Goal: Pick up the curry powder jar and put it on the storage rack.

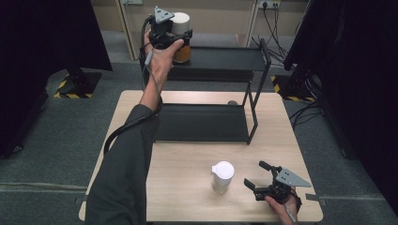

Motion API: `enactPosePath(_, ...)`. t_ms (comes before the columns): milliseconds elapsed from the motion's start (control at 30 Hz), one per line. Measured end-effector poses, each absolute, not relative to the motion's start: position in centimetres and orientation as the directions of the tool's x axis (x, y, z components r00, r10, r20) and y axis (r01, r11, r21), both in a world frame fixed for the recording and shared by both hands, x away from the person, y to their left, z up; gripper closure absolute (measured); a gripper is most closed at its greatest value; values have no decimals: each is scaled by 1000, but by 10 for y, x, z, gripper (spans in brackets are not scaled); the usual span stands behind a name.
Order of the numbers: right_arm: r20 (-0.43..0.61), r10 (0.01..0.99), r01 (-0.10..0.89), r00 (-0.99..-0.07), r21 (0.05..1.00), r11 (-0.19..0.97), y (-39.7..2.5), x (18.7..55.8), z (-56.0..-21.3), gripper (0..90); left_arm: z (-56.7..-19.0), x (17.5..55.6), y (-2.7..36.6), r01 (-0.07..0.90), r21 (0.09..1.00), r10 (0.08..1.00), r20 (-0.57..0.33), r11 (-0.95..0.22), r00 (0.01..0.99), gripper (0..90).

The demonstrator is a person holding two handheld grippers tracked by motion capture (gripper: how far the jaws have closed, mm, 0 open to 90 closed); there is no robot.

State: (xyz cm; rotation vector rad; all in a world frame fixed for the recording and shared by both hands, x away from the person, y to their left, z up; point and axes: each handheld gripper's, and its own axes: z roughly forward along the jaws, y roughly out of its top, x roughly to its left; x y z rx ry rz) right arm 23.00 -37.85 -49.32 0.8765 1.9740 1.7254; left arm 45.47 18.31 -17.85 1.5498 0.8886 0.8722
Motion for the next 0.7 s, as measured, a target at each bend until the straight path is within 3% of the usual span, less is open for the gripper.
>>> enactPosePath(367, 120, 666, 210, -736, 976, 56, -378, 230, -493, 13, -177, 454, 182, 104, 987, 898, 63, -120, 436, 332)
enactPosePath(567, 120, 666, 210, -736, 976, 56, -378, 230, -493, 13, -171, 450, 173, 146, 985, 914, 28, -95, 405, 115)
enactPosePath(700, 118, 666, 208, -737, 976, 57, -378, 230, -493, 13, -169, 447, 170, 159, 983, 920, 19, -87, 391, 55)
